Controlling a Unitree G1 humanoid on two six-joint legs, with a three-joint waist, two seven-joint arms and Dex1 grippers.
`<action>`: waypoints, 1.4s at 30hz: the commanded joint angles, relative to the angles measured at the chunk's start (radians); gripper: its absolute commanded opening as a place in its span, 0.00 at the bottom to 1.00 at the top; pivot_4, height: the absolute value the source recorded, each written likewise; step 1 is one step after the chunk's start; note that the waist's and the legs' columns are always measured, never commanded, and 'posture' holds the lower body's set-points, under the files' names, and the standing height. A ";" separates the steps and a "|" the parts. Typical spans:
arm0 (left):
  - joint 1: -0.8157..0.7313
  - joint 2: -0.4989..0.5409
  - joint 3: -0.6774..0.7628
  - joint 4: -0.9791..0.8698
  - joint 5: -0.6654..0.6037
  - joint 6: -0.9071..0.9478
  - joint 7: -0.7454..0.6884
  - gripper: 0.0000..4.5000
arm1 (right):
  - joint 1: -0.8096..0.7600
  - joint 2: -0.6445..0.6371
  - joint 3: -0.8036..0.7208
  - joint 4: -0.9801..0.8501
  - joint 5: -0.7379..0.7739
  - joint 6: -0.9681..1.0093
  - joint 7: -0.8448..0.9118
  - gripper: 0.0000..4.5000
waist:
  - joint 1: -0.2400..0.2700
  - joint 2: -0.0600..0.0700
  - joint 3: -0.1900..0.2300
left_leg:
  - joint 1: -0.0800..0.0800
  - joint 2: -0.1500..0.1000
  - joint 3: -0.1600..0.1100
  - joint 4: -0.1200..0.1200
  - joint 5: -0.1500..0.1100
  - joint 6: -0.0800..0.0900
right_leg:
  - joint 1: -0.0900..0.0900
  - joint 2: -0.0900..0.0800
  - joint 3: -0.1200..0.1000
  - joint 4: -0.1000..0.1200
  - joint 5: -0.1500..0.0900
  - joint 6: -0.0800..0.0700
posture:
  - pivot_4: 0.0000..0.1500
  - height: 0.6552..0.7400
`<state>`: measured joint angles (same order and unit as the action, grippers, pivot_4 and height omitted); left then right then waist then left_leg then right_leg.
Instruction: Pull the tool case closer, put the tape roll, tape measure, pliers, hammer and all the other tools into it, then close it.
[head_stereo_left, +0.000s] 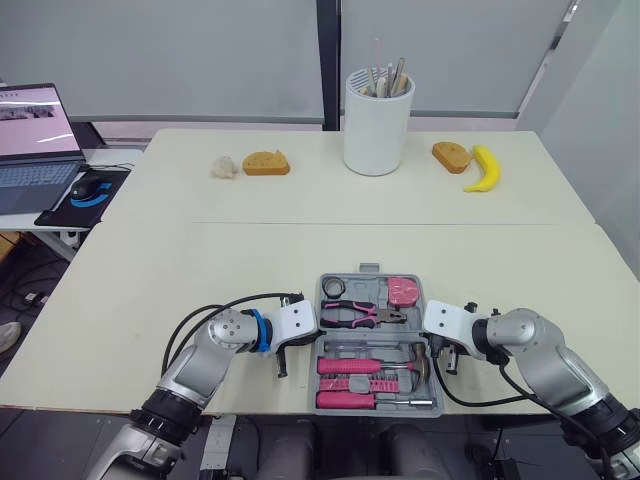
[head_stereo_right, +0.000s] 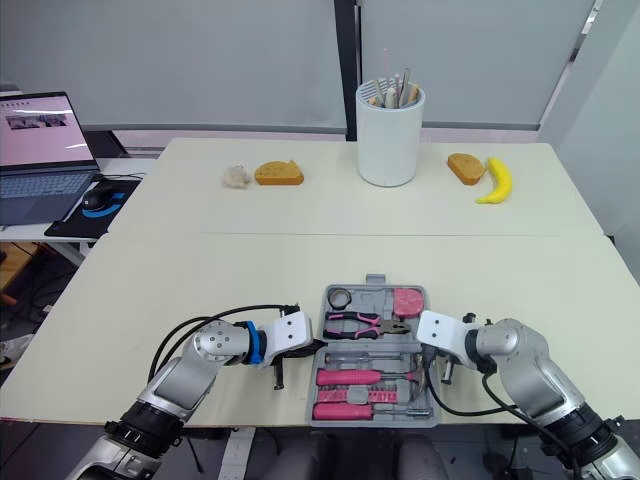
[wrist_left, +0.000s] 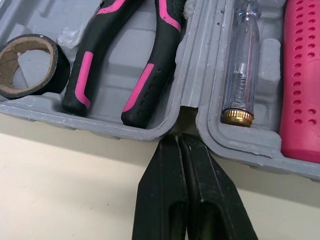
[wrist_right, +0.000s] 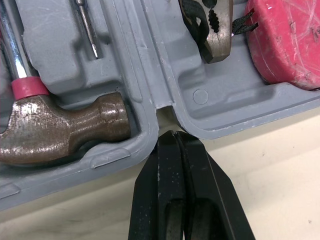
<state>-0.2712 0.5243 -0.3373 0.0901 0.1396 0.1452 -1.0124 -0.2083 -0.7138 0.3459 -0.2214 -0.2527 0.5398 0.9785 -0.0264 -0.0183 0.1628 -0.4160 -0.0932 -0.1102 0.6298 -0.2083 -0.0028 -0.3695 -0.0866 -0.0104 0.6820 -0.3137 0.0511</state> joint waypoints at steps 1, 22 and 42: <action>-0.007 -0.013 -0.027 -0.006 -0.012 -0.021 -0.006 0.01 | -0.017 0.004 0.005 -0.026 0.025 -0.038 0.006 0.00 | 0.000 0.000 0.000 | 0.000 0.000 0.000 0.000 0.000 0.000 | 0.000 0.000 0.000 0.000 0.000 0.000 | 1.00 1.00; 0.114 0.229 0.169 -0.333 -0.382 -0.061 -0.207 0.00 | -0.139 -0.005 -0.557 0.100 0.591 0.500 0.040 0.23 | -0.004 0.001 0.001 | -0.001 0.001 0.001 0.000 0.000 0.000 | 0.000 -0.001 0.001 0.000 0.000 -0.001 | 1.00 1.00; 0.046 -0.016 -0.215 -0.119 -0.111 -0.114 -0.128 0.00 | -0.238 0.224 -0.499 0.346 0.699 0.570 -0.198 0.99 | -0.003 0.003 0.000 | -0.001 0.000 0.002 0.000 0.000 0.001 | 0.000 -0.001 0.000 0.000 0.000 -0.001 | 1.00 1.00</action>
<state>-0.2201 0.5176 -0.5331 -0.0291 0.0122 0.0478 -1.1455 -0.4374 -0.4929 -0.1604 0.1224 0.4520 1.1440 0.7997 -0.0293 -0.0154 0.1625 -0.4167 -0.0929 -0.1086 0.6294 -0.2083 -0.0021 -0.3693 -0.0872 -0.0102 0.6823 -0.3133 0.0502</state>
